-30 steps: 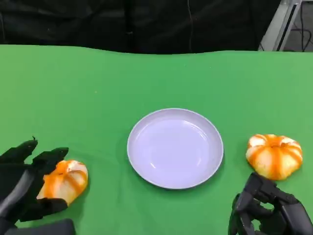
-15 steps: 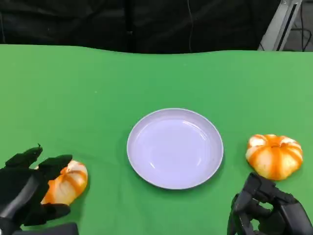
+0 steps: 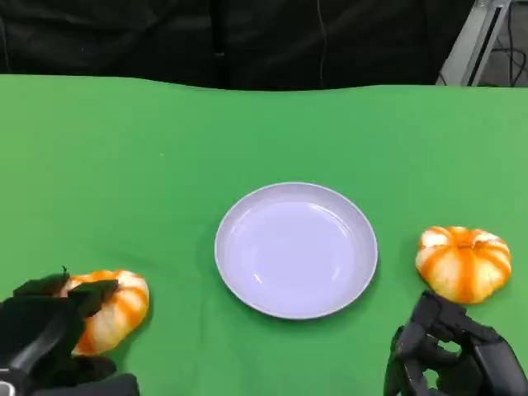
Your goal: Grasp the bread from the table and place it into the plate.
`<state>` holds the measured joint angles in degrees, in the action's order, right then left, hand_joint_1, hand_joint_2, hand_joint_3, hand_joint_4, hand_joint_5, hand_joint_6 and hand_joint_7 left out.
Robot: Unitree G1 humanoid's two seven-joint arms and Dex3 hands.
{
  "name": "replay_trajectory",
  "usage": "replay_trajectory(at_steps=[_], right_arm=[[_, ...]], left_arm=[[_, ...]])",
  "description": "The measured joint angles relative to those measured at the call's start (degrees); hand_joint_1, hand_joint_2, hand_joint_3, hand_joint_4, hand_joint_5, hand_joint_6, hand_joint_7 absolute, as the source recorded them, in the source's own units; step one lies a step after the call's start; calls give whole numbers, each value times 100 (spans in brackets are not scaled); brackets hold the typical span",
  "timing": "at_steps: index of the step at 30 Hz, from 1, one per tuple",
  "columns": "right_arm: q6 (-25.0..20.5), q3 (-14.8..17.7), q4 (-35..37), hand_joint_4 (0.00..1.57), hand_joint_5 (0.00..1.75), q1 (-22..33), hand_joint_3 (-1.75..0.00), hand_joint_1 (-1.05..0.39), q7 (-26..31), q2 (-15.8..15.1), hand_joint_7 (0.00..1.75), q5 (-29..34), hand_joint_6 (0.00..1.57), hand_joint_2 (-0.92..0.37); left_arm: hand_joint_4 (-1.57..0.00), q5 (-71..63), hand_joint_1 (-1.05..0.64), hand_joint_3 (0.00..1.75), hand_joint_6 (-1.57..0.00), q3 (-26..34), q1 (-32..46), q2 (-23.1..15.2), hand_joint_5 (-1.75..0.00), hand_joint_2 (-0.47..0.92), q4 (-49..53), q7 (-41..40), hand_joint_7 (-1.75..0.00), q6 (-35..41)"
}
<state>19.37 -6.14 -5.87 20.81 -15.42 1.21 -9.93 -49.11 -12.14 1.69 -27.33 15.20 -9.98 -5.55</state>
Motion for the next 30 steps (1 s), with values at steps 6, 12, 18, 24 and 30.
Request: replay_trajectory(at_steps=[6,12,18,24,30], right_arm=[[-2,2,-3,84,175,0,-123,-14,1,-2,168,-2,68,-55],[0,0,-2,84,175,3,-123,-15,-5,-1,168,-3,68,-55],[0,-5,-3,84,175,6,-124,-15,46,0,169,7,68,-55],[-19,-15,-24,85,175,12,-123,-14,50,-1,169,4,68,-56],[-38,-11,-32,84,175,13,-122,-14,31,-2,169,-7,68,-56]], left_arm=[[-35,46,-83,23,-47,-177,-312,4,-2,92,388,-19,-1,73],[-36,224,-81,22,-48,-263,-404,4,-2,92,479,-19,-1,106],[-57,352,-55,20,-60,-283,-409,0,-7,92,509,-33,-4,21],[-106,441,-21,29,-98,-283,-409,-7,-15,92,534,-297,-9,-115],[-78,635,-13,35,-98,-172,-342,-6,-152,92,307,-347,-86,-155]])
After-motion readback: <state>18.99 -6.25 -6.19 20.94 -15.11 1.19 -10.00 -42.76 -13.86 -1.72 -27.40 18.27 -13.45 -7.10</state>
